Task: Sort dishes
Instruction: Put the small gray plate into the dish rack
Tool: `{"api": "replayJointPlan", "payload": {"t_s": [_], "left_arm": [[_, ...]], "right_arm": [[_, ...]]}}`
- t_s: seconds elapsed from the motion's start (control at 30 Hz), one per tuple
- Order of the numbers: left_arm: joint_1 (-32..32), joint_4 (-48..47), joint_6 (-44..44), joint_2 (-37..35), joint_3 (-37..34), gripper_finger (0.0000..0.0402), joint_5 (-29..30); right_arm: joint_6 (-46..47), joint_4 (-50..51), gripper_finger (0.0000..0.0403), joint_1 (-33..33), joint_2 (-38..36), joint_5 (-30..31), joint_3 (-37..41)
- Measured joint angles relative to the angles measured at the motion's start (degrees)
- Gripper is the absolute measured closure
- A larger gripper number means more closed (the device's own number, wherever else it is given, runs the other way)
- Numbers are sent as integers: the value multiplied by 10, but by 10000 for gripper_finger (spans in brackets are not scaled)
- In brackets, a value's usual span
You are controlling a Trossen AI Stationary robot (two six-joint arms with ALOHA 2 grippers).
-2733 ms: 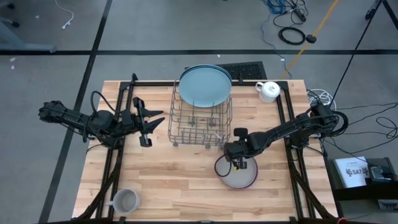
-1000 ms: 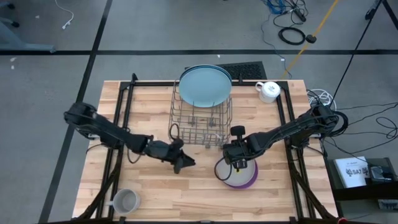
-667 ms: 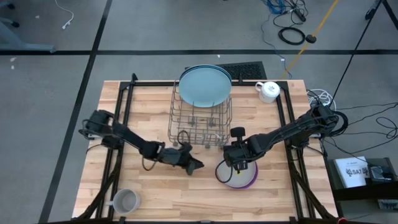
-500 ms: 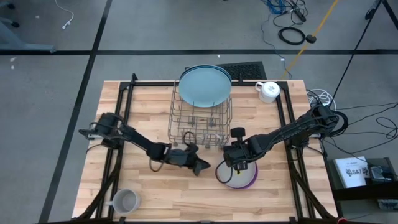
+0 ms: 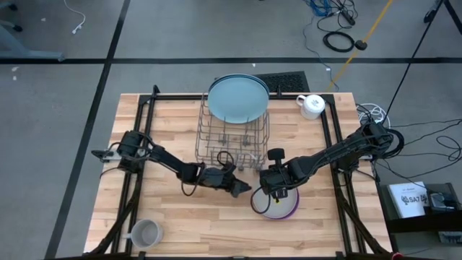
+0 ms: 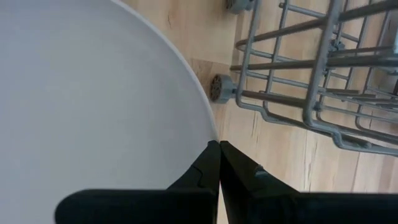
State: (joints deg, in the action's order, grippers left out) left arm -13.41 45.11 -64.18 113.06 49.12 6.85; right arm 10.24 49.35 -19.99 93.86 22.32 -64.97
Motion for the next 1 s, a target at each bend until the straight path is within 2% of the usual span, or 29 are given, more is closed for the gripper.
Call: {"api": "replayJointPlan", "payload": {"t_s": [0.17,0.33,0.5,0.87,1.0], "left_arm": [[6,-11,0,0,15,181,-3],[7,-52,15,0,38,175,-16],[7,-98,17,5,58,175,-15],[7,-73,20,35,77,176,-16],[7,-78,21,35,77,198,-15]], "right_arm": [[-5,-7,403,0,0,2,0],[-9,-17,403,0,0,2,0],[-9,-25,403,0,0,2,0],[-19,-35,403,0,0,2,0],[-20,-38,403,0,0,2,0]]}}
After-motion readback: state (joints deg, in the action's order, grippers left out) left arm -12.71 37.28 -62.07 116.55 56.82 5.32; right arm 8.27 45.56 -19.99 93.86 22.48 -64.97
